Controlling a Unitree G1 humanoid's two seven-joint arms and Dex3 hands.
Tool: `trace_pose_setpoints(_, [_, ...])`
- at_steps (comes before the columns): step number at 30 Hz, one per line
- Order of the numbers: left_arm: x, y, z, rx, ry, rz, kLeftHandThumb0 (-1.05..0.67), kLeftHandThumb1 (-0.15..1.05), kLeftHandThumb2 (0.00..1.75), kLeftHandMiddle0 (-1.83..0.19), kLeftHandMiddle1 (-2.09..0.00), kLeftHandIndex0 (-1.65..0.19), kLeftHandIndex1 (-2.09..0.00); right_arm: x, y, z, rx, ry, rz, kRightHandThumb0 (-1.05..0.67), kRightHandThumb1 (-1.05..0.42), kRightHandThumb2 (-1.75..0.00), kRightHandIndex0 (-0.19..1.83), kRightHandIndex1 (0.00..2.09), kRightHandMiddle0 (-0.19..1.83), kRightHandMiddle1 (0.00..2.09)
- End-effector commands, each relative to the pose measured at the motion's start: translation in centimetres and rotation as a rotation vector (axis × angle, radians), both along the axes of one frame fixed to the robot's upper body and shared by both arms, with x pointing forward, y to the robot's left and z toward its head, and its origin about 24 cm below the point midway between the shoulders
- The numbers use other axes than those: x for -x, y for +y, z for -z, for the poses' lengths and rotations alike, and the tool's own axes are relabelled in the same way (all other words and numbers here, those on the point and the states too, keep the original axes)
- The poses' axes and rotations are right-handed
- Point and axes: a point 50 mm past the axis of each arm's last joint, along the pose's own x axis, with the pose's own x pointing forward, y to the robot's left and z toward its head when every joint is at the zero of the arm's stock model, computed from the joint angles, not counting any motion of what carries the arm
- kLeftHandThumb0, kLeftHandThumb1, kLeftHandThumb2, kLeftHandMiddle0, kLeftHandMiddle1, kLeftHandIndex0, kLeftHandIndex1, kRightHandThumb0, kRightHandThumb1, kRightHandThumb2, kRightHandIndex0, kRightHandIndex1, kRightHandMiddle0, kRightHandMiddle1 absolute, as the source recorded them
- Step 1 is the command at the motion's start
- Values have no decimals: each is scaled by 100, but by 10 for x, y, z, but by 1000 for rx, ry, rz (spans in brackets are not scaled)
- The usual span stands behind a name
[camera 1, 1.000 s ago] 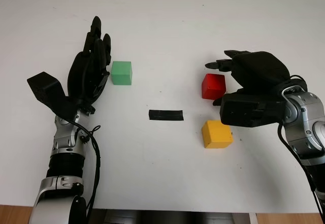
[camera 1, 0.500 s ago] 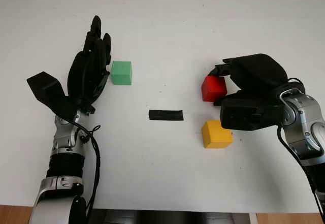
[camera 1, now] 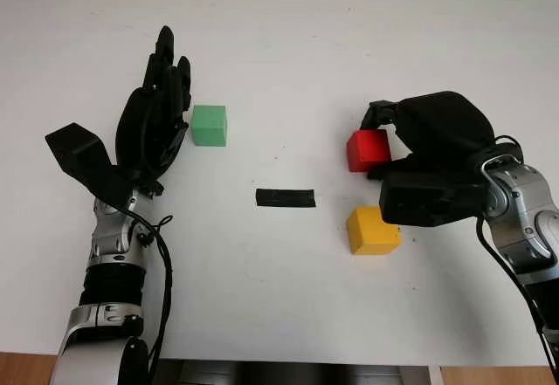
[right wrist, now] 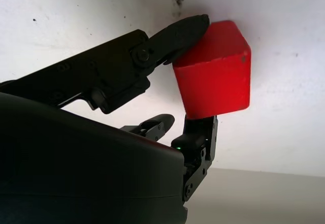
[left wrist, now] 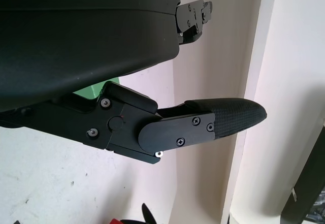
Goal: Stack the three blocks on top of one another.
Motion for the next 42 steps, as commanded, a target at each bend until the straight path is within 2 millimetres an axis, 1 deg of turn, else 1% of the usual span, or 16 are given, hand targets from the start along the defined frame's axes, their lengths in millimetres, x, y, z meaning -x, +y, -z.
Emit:
trace_pose_setpoints(1, [3, 3, -1, -6, -10, -3, -80, 105, 55, 19, 0, 19, 0, 1, 4, -18, -62, -42, -27, -37, -92, -5, 53, 5, 50, 131])
trace_pose_setpoints(5, [3, 3, -1, -5, -13, -1, -80, 105, 54, 19, 0, 19, 0, 0, 10, -37, -138, -29, -88, -37, -93, -6, 50, 4, 45, 135])
trace_pose_setpoints(8, [3, 2, 0, -3, -11, -8, -80, 105, 53, 19, 0, 19, 0, -2, 20, -49, -204, 11, -138, -38, -93, -6, 48, 3, 42, 139])
trace_pose_setpoints(13, [4, 1, 0, -5, -11, -9, -80, 105, 54, 19, 0, 19, 0, -3, 33, -53, -272, 70, -206, -39, -92, -5, 50, 4, 43, 144])
trace_pose_setpoints(16, [6, 1, 0, -2, -5, -15, -80, 105, 54, 19, 0, 19, 0, -4, 42, -52, -331, 135, -254, -39, -94, -6, 47, 3, 37, 147])
trace_pose_setpoints(20, [6, 1, 0, 4, -7, -13, -79, 105, 54, 19, 0, 19, 0, -4, 51, -44, -392, 183, -302, -40, -93, -5, 47, 4, 35, 152])
trace_pose_setpoints(26, [7, 0, 0, 0, -9, -13, -79, 105, 55, 19, 0, 19, 0, -4, 66, -36, -386, 233, -365, -42, -93, -5, 48, 4, 37, 152])
trace_pose_setpoints(31, [7, 0, 0, -1, -12, -18, -78, 105, 55, 19, 0, 19, 0, -3, 74, -31, -391, 262, -392, -43, -92, -5, 48, 4, 39, 153])
trace_pose_setpoints(34, [7, 0, 0, 1, -12, -20, -78, 105, 55, 19, 0, 19, 0, -2, 78, -26, -428, 284, -396, -44, -92, -5, 47, 4, 41, 153])
trace_pose_setpoints(36, [7, 0, 0, 6, -12, -16, -78, 105, 55, 19, 0, 19, 0, -1, 79, -18, -476, 305, -396, -44, -92, -6, 45, 3, 41, 154])
trace_pose_setpoints(38, [7, -1, 0, 10, -11, -13, -78, 105, 55, 19, 0, 19, 0, -1, 80, -11, -516, 316, -393, -42, -93, -6, 42, 2, 36, 159])
trace_pose_setpoints(42, [7, -1, -1, 5, -13, -11, -78, 105, 55, 19, 0, 19, 0, 3, 81, 7, -533, 310, -360, -41, -95, -6, 38, 0, 32, 165])
